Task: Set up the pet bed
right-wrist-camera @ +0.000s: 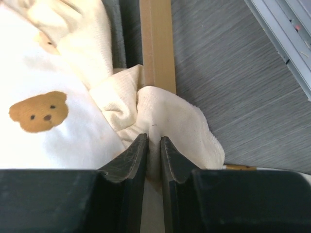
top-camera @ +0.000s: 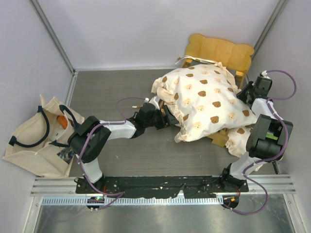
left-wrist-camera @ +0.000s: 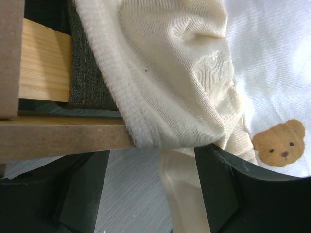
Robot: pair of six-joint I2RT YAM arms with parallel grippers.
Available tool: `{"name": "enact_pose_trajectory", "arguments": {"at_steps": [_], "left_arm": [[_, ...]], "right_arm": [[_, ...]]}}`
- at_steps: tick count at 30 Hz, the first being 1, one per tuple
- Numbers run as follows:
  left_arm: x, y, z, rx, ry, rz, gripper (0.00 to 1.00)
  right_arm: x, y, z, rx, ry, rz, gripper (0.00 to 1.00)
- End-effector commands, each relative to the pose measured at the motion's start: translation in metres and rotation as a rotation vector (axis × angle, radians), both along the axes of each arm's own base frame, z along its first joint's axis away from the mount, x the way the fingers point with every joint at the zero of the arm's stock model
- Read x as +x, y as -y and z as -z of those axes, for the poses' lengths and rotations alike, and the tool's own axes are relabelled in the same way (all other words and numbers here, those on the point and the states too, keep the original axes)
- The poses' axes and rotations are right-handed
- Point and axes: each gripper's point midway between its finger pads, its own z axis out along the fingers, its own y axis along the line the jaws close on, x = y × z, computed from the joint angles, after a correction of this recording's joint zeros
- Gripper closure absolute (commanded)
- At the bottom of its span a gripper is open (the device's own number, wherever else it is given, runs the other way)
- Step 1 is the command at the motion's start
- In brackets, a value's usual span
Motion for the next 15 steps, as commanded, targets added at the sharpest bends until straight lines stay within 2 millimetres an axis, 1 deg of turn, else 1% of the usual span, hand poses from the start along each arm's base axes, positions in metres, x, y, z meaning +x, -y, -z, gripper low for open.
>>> {"name": "enact_pose_trajectory", "arguments": {"at_steps": [1,2,3,4,5,7,10,11,12,13,14,15], "left_arm": [[0.01,0.01,-0.016,-0.068,0.074,-0.018,0.27],[0.009,0.01,-0.015,-0.067,0.073,-0.017,0.27],[0.009,0.01,-0.014,-0.065,0.074,-0.022,0.27],[0.009,0.007,-0.01,-0.061,0.066,-0.028,0.27],[0.009,0.007,-0.009,-0.064,0.068,-0.034,0.27],[0.009,0.005,-0.006,-0.064,0.064,-0.049,0.27],[0.012,0.001,-0.003,-0.06,0.069,-0.079,0.27],[0.014,0.0,-0.002,-0.059,0.067,-0.084,0.3],[0.015,0.001,-0.003,-0.06,0.069,-0.086,0.33],[0.015,0.002,-0.002,-0.058,0.069,-0.087,0.4],[0.016,0.0,0.0,-0.05,0.061,-0.093,0.42],[0.017,-0.001,0.001,-0.044,0.058,-0.101,0.44]], "right_arm": [[0.021,-0.023,-0.075,0.007,0.319,-0.086,0.99],[0.016,-0.028,-0.068,0.02,0.32,-0.094,0.99],[0.013,-0.03,-0.075,0.019,0.352,-0.101,0.99],[0.016,-0.033,-0.083,0.027,0.4,-0.108,0.99],[0.012,-0.037,-0.079,0.04,0.404,-0.122,0.99],[0.011,-0.05,-0.089,0.067,0.449,-0.175,0.99],[0.007,-0.056,-0.097,0.082,0.484,-0.195,0.99],[0.006,-0.056,-0.097,0.078,0.48,-0.197,0.99],[0.003,-0.055,-0.091,0.082,0.45,-0.186,0.99],[0.001,-0.054,-0.093,0.066,0.447,-0.183,0.99],[-0.002,-0.051,-0.091,0.048,0.435,-0.165,0.99],[-0.008,-0.046,-0.082,0.045,0.388,-0.129,0.99]]}}
